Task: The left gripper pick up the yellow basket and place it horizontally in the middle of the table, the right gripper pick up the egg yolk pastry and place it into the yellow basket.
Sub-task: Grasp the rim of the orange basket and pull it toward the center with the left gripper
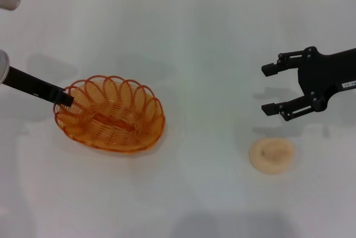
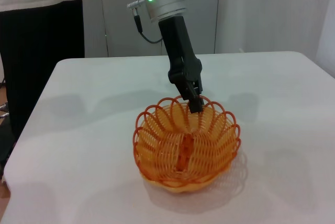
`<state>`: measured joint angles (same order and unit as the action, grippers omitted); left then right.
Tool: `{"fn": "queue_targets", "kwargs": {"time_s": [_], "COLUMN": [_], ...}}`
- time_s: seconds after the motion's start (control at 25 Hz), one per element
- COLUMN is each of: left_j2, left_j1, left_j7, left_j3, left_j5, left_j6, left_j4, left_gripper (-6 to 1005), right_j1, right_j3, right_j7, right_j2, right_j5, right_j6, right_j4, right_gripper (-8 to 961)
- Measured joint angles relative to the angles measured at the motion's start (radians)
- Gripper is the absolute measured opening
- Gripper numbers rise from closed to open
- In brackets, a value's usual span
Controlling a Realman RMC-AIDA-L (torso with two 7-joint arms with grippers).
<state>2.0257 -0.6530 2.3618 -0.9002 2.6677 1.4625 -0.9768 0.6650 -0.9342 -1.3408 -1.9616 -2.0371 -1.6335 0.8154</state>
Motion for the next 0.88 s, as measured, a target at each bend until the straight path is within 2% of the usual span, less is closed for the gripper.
{"fn": "queue_targets", "kwargs": {"time_s": [0.32, 0.64, 0.88], "left_j2": [0.008, 0.037, 0.044], "left_j1": [0.004, 0.001, -0.012], "left_j7": [0.013, 0.194, 0.377], "left_j3": [0.0, -0.002, -0.043], "left_j5": [-0.076, -0.122, -0.125], "left_j6": [0.04, 0.093, 0.081], "left_j4": [-0.022, -0.112, -0.105], "left_gripper": [76, 73, 71], "right_j1": [-0.007, -0.015, -0.023], "right_j3": [0.0, 0.016, 0.015], "right_j7": [-0.011, -0.012, 0.003], "right_j2": [-0.001, -0.001, -0.001], "right_j5": [0.002, 0.011, 0.013], "right_j6": [0.001, 0.001, 0.002], "right_j4": [0.03, 0.052, 0.076], "right_gripper": [786, 782, 778]}}
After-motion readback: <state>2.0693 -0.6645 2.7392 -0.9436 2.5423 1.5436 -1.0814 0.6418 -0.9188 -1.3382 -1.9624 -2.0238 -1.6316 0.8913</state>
